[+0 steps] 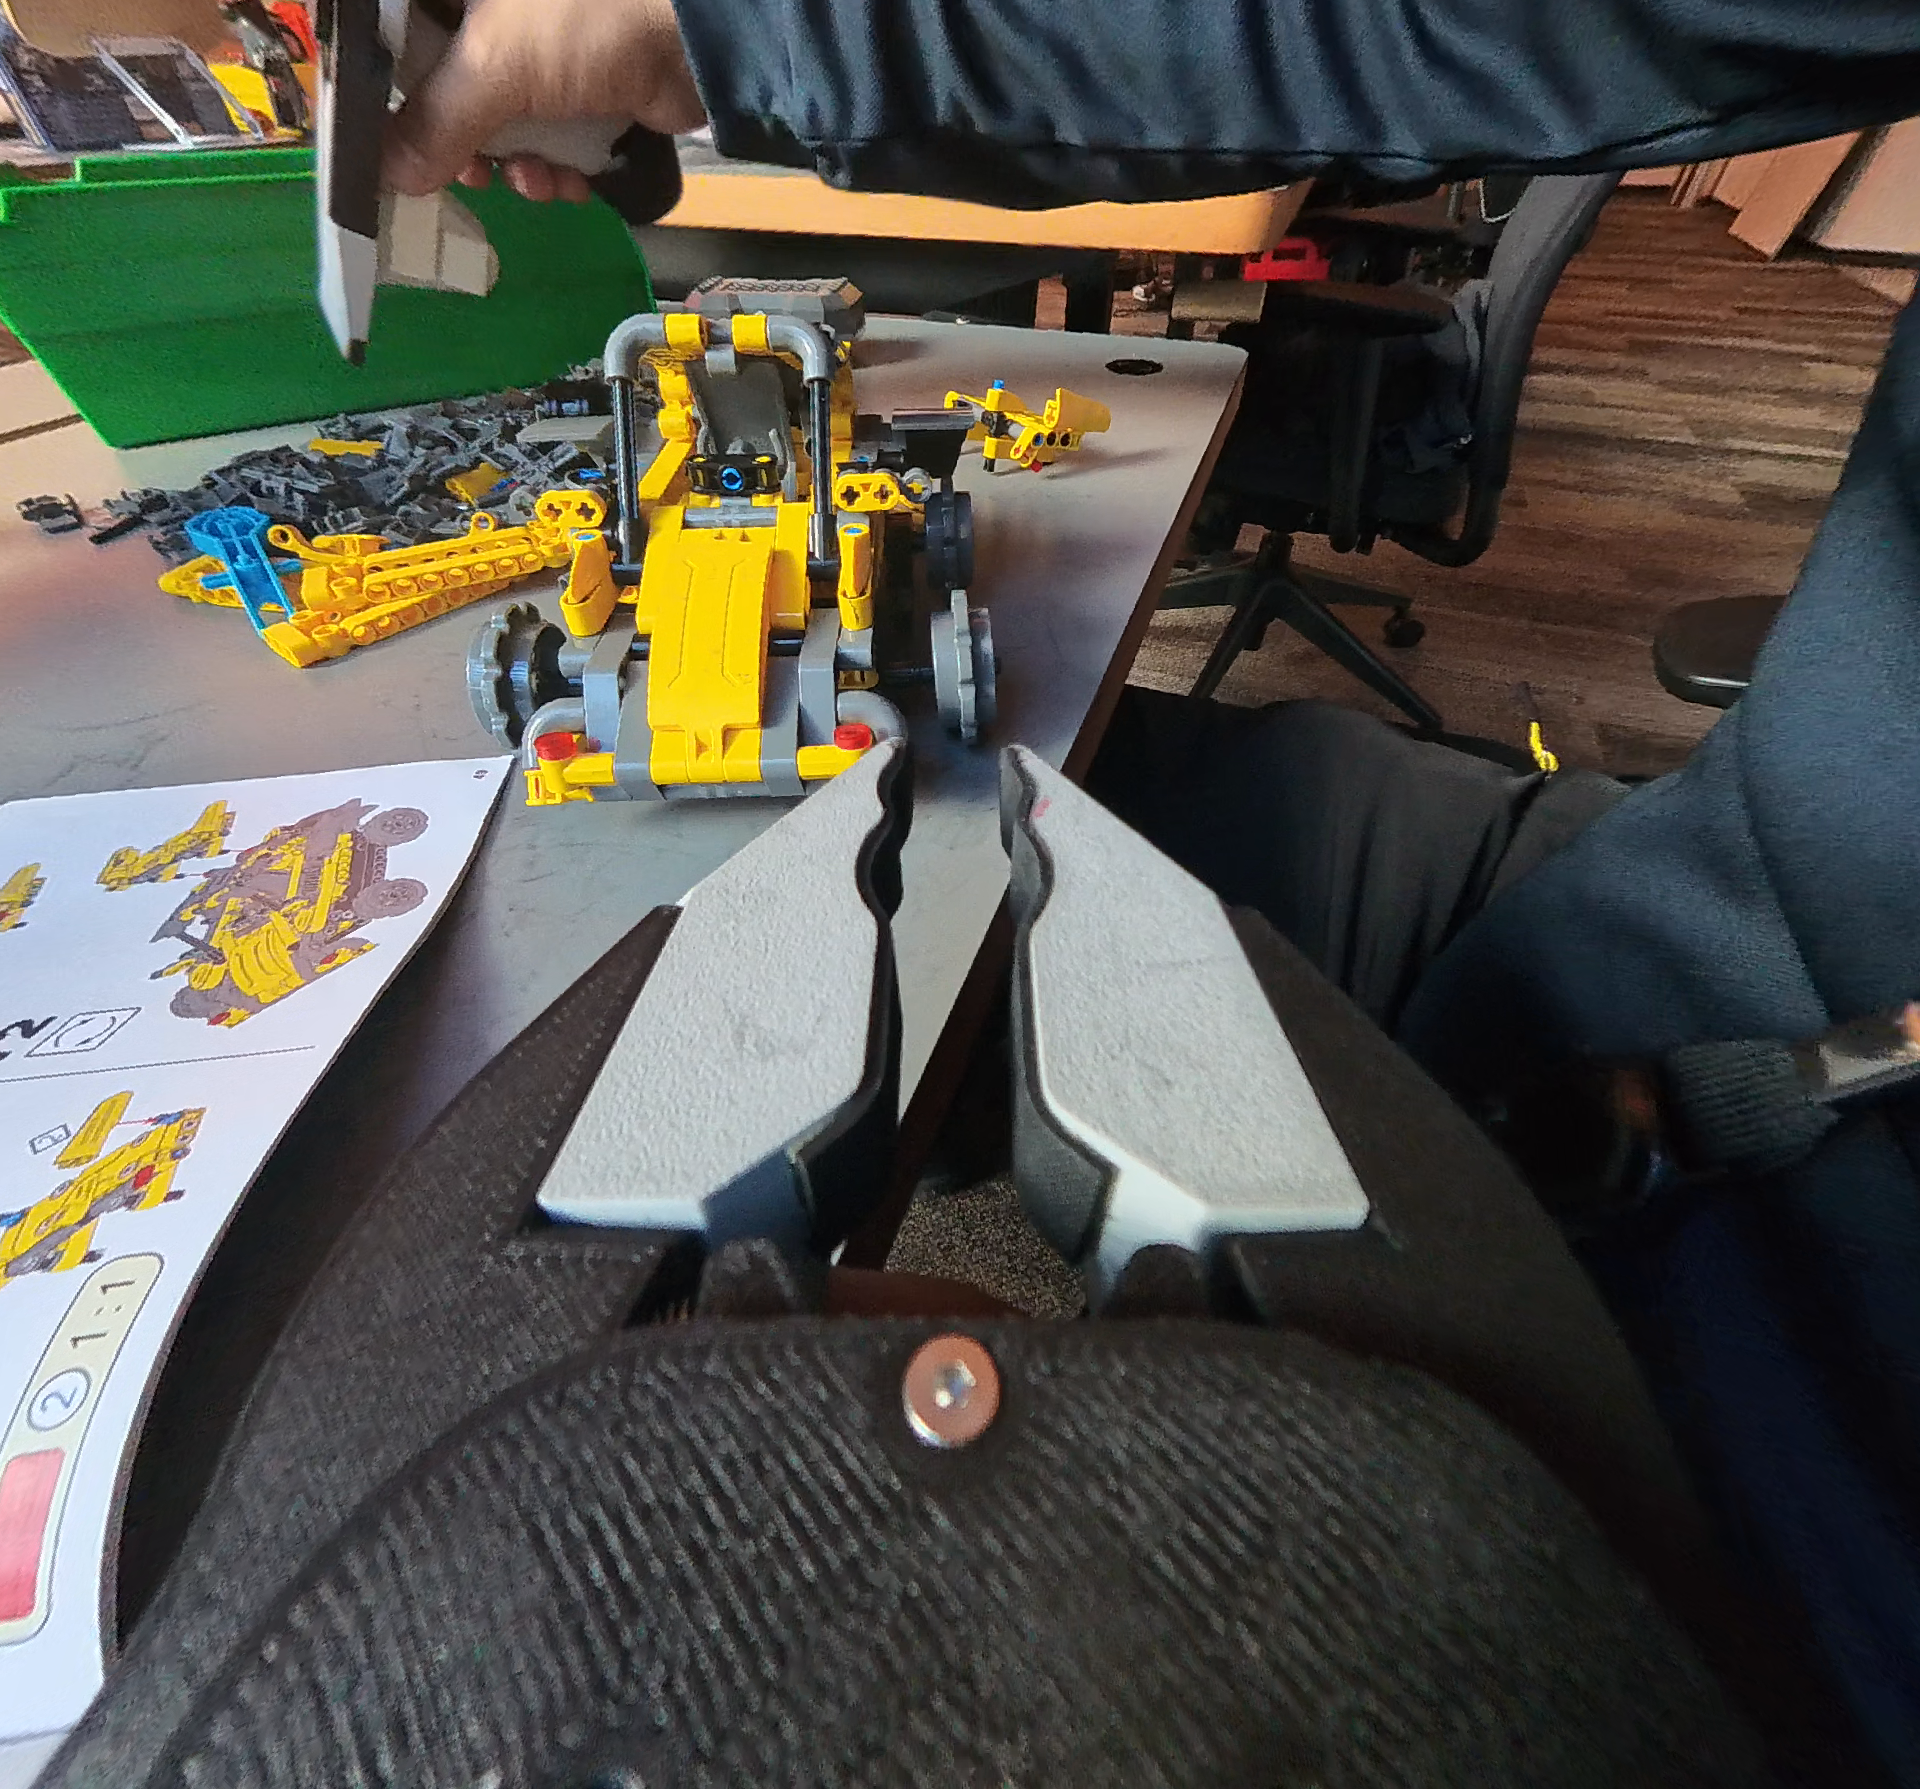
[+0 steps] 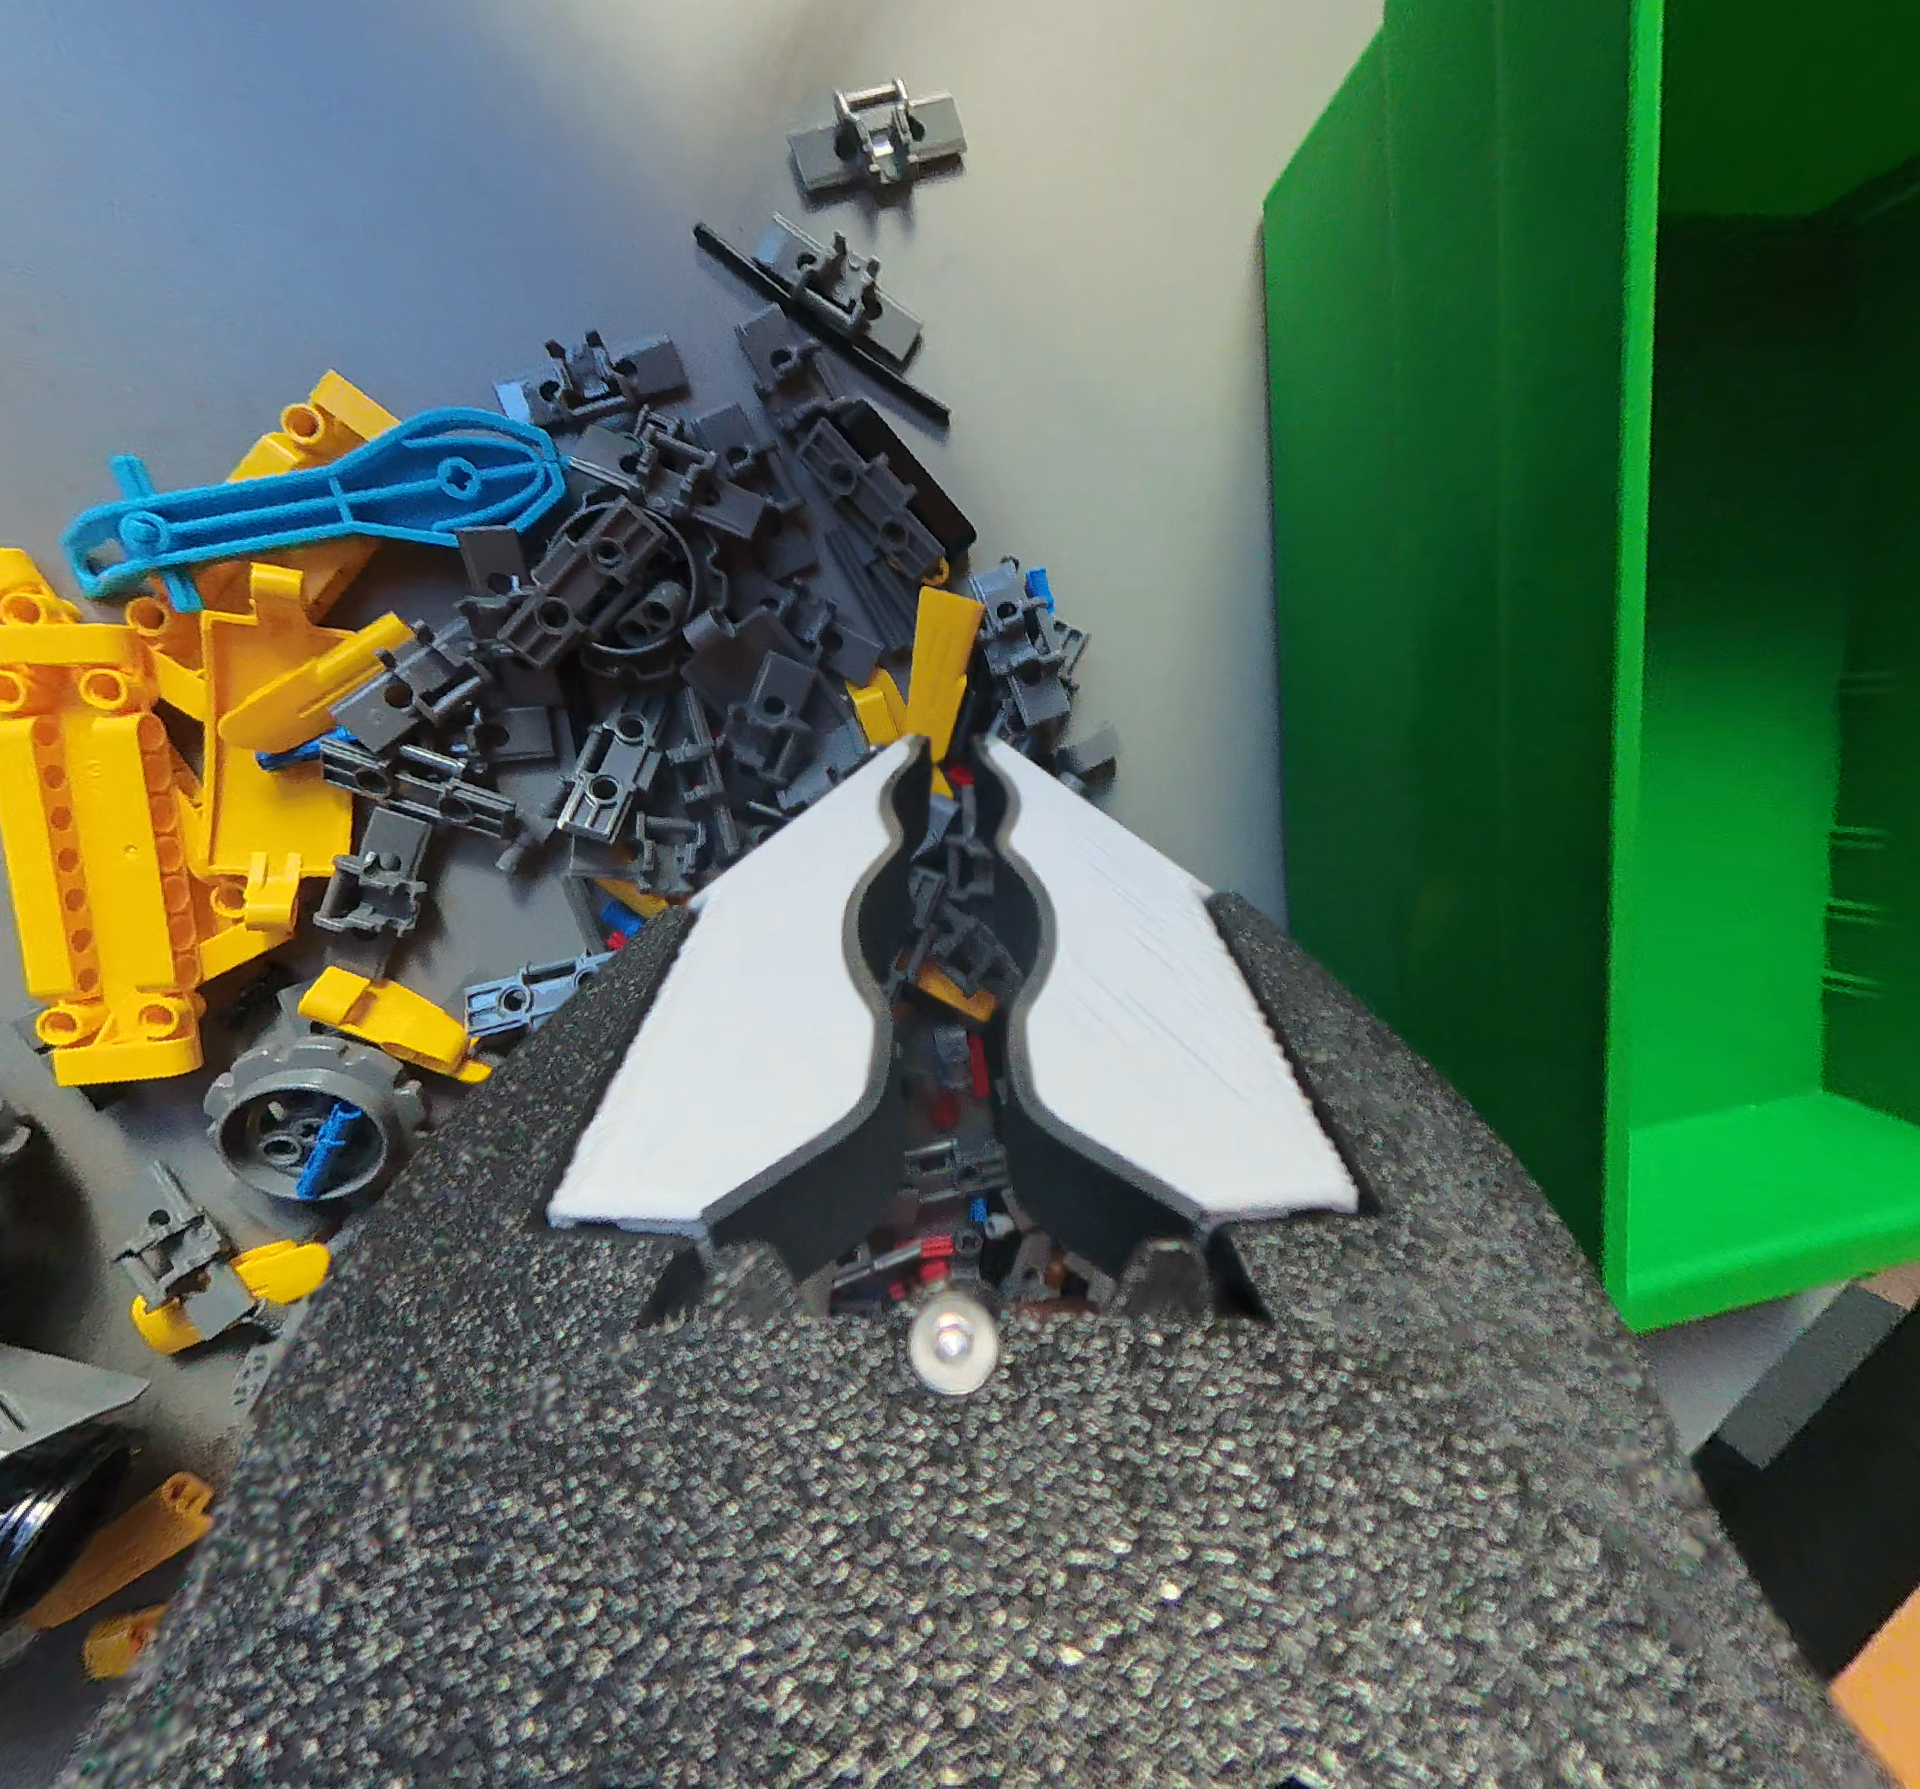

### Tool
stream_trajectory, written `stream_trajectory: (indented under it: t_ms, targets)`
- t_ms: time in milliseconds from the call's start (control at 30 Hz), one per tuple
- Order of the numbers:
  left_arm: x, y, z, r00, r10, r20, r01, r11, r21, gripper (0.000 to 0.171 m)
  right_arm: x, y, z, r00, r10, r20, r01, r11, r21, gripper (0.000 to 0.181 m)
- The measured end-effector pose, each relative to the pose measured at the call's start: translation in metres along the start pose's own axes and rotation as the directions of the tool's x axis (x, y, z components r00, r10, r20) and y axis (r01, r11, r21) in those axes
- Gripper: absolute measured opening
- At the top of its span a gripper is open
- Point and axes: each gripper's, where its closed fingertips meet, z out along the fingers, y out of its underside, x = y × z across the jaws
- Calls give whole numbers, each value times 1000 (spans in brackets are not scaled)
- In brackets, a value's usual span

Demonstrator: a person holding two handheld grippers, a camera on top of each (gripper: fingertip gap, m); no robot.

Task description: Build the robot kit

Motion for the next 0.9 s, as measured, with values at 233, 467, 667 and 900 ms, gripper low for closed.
stream_trajectory:
  t_ms: [233, 467, 667, 900]
  targets:
    - [0, 1, 0, 1000, 3, 2, -3, 1000, -3, 13, -15, 29, -5, 987, 129, 100, -127, 992, -23, 17]
    - [0, 1, 0, 1000, 6, 0, -6, 1000, -2, 13, -30, 39, 2, 988, 107, 109, -105, 994, -19, 7]
    - [1, 1, 0, 1000, 6, -5, -6, 1000, -1, 13, -106, -16, -3, 938, -26, 347, 14, 999, 40, 7]
    - [2, -1, -3, 1000, -6, -23, 6, 1000, 10, 13, -121, -49, 33, 943, -73, 325, 66, 997, 34, 5]
